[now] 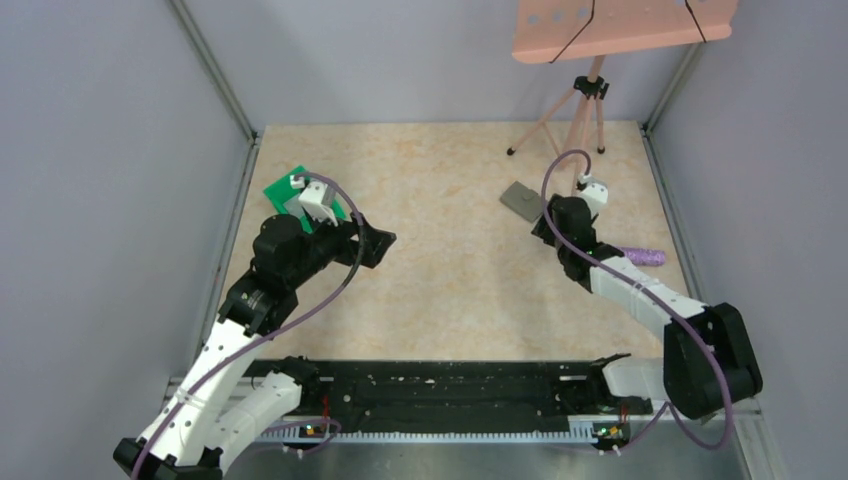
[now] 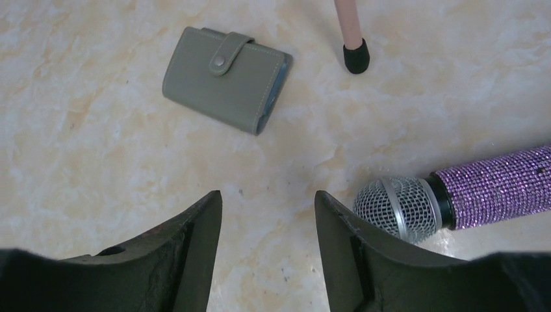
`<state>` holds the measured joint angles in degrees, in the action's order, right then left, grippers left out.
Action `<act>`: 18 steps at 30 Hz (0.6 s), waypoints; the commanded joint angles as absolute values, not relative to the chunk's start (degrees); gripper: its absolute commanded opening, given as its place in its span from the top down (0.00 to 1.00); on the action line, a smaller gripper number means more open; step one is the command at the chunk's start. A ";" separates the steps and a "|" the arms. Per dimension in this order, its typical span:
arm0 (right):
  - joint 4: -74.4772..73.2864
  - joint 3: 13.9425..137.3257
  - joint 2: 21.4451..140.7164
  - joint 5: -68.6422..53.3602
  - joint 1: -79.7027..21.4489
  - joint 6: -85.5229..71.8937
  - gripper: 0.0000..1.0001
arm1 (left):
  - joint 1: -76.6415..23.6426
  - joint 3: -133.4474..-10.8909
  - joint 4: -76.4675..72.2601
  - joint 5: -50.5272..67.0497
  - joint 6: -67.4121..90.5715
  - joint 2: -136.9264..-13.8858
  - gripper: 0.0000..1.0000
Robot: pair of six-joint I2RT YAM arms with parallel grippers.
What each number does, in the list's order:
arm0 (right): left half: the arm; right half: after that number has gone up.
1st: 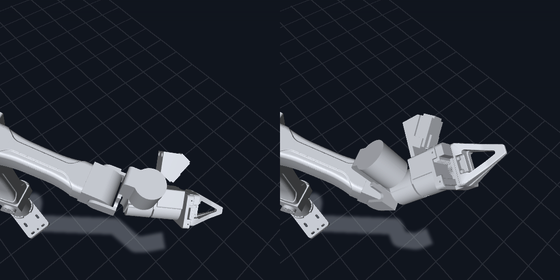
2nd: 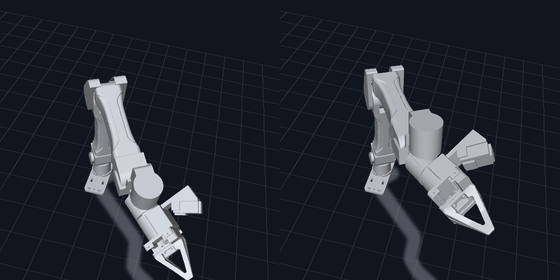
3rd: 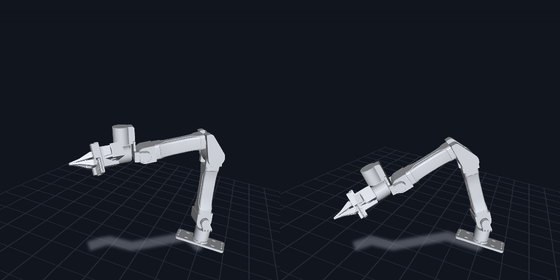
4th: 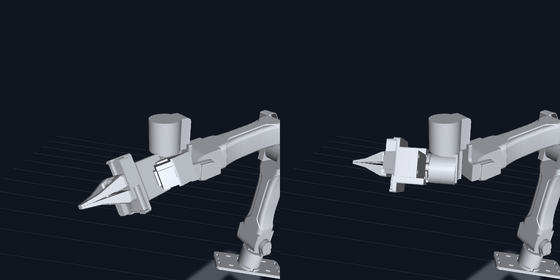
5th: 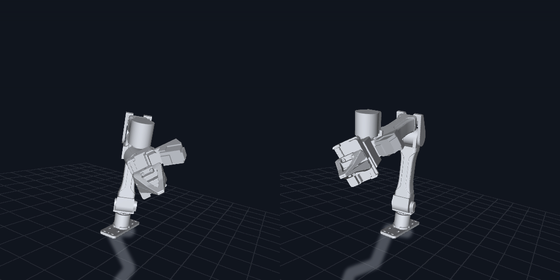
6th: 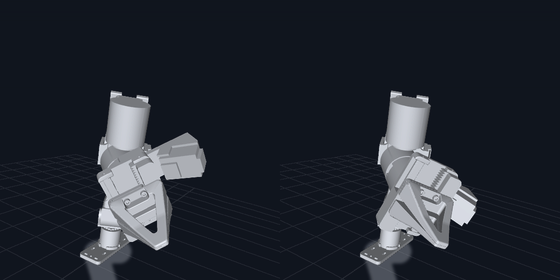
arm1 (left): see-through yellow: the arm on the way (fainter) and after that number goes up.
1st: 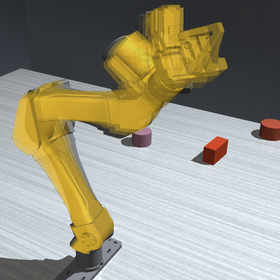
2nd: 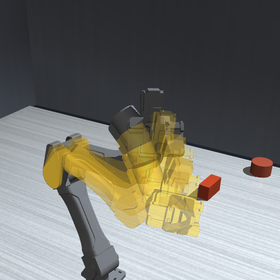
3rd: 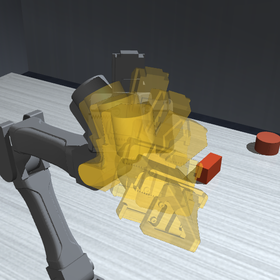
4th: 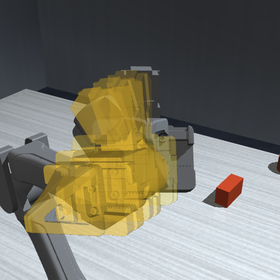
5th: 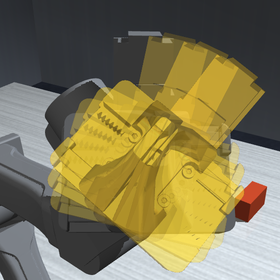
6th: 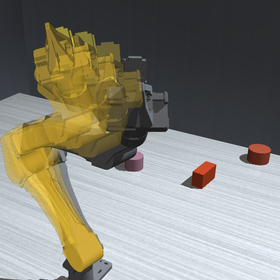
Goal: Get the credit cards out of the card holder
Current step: Move the card holder to the center of the board.
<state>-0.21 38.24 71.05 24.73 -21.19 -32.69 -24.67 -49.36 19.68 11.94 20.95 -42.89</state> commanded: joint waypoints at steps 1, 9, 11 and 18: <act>9.27 37.99 74.43 19.50 -16.83 -36.97 0.47 | -24.59 -49.18 16.97 13.31 21.62 -42.53 0.04; 15.27 37.36 82.49 21.39 -13.60 -45.02 0.59 | -24.61 -49.32 17.48 12.18 21.88 -42.06 0.04; 18.92 36.74 84.16 20.11 -13.32 -45.70 0.60 | -24.60 -49.32 17.34 12.21 21.88 -41.97 0.04; 23.36 38.81 90.22 15.50 -12.69 -48.41 0.60 | -24.61 -49.38 17.43 12.21 21.88 -41.66 0.04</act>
